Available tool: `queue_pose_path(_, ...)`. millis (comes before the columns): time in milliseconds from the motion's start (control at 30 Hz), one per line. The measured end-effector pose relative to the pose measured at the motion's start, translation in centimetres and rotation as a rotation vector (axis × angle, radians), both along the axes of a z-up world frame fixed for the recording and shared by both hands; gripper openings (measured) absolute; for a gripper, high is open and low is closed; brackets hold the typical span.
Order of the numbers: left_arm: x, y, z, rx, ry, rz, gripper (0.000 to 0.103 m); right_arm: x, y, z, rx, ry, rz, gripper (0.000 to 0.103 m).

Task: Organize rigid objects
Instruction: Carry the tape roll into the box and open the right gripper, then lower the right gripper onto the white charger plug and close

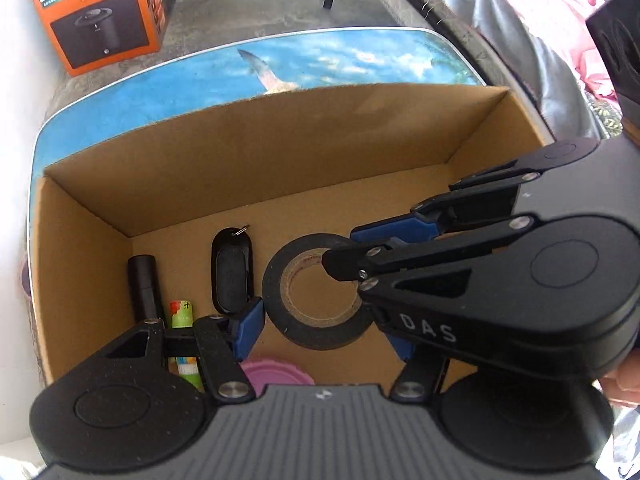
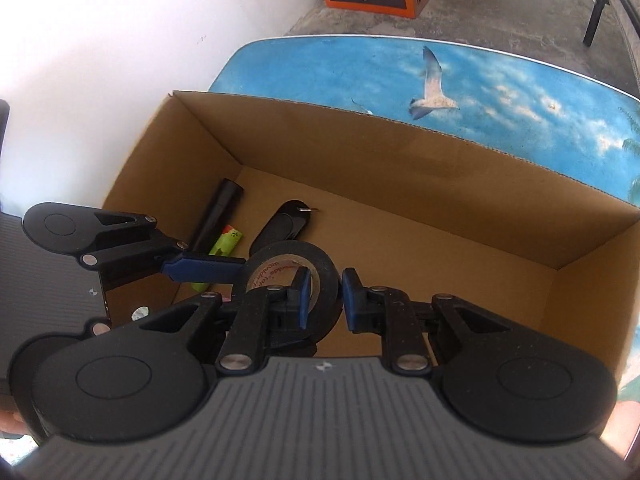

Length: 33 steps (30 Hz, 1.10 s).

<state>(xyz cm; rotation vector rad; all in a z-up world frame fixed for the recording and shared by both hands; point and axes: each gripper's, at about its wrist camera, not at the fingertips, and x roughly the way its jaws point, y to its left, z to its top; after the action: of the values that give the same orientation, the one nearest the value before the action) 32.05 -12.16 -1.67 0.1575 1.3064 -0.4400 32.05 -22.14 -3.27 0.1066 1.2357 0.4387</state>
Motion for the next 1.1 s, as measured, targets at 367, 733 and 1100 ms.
queue_pose_path(367,2.7,-1.5,-3.0,0.069,0.034,0.015,0.063,3.2,0.3,-3.2,-0.014,0.030,0.003,0.017)
queue_pose_path(733,0.3,-2.0,0.2,0.089,-0.051,0.007,0.070,1.4,-1.1,-0.7,0.081,-0.071,-0.068,0.029)
queue_pose_path(1100,-10.4,1.0,11.1,-0.025,-0.308,-0.057,0.073,-12.9,-5.9,11.9,0.223,-0.442,-0.126,0.033)
